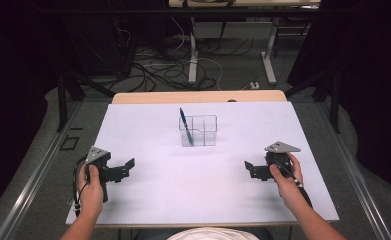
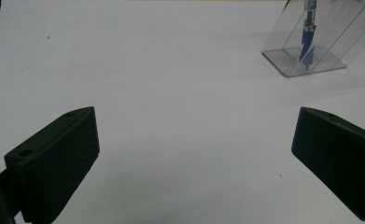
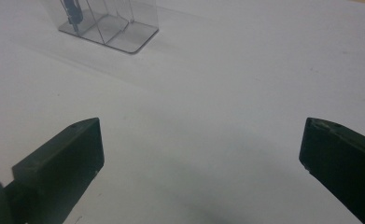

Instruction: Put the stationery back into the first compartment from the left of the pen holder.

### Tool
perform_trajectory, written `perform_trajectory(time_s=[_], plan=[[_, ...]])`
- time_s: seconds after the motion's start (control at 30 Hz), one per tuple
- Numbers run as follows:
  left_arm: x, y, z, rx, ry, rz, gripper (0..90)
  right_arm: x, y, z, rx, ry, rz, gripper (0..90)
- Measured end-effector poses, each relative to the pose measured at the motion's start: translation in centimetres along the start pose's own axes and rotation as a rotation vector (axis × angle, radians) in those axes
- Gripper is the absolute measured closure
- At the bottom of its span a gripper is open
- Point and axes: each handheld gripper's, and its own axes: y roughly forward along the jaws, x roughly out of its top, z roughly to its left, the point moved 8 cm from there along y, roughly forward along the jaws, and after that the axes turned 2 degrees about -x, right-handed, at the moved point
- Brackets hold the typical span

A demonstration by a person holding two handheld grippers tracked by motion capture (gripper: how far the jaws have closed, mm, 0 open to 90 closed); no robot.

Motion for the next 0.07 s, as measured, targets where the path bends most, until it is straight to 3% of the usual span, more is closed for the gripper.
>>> perform_trajectory(time_s=[0.07], plan=[[-0.02, -0.04, 0.15, 0.004, 0.0, 0.003, 0.7, -0.01, 0.04, -0.1, -0.003, -0.004, 0.001, 0.0]])
